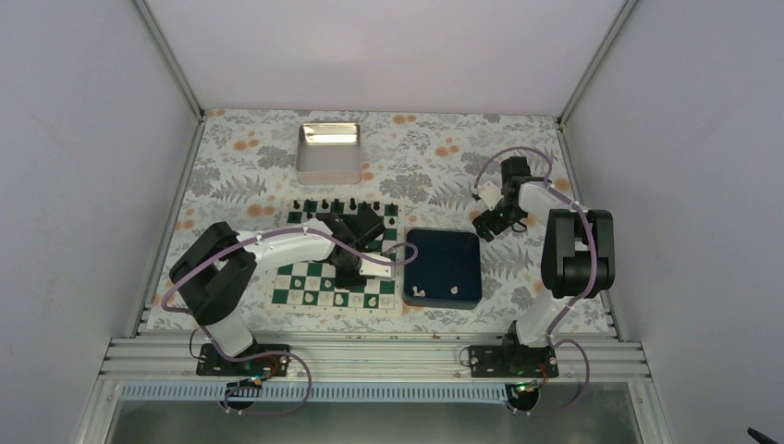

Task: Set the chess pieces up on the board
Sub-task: Place the chess piece on the chessboard.

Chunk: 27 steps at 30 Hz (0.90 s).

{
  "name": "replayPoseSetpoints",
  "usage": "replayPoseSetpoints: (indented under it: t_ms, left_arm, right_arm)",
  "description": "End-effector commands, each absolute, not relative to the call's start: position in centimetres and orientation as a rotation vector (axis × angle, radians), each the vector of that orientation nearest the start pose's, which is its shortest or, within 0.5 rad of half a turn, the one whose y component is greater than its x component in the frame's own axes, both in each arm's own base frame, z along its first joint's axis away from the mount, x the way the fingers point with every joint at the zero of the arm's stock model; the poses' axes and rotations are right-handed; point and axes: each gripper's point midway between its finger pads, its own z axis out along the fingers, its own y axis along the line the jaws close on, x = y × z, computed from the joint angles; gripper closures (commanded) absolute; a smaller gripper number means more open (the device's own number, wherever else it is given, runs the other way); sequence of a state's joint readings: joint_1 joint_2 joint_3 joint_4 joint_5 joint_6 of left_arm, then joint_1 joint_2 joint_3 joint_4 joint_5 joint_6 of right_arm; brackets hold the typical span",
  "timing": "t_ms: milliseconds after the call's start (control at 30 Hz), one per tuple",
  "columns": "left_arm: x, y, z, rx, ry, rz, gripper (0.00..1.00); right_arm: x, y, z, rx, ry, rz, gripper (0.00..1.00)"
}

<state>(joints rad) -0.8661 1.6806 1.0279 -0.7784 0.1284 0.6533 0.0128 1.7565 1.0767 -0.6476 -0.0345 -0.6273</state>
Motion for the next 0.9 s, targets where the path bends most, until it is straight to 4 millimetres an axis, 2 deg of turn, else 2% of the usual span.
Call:
replayPoseSetpoints:
  t_ms: [0,333,567,700,867]
  left_arm:
    - [18.32,-25.49,2.85,2.089,2.182,-0.247,0.93]
    - [17.9,-25.37,3.29,2.104,2.184,-0.264,0.93]
    - [17.86,-25.34,2.8,2.11,2.193,-0.264,0.92]
    - [18.18,-25.32,2.58,2.114,2.194,-0.237,0.84]
    - [18.6,-25.7,3.42,2.103,2.176,-0.226,0.7]
  right_arm:
    - [35.64,0.9,2.15,-0.921,2.763,-0.075,0.0]
    - [35.5,0.9,1.94,-0.925,2.768,-0.075,0.0]
    - [35.51,0.88,2.03,-0.923,2.767,-0.077,0.0]
    - [35.56,0.84,2.18,-0.919,2.764,-0.08,0.0]
    - [35.81,0.73,2.67,-0.911,2.75,-0.089,0.0]
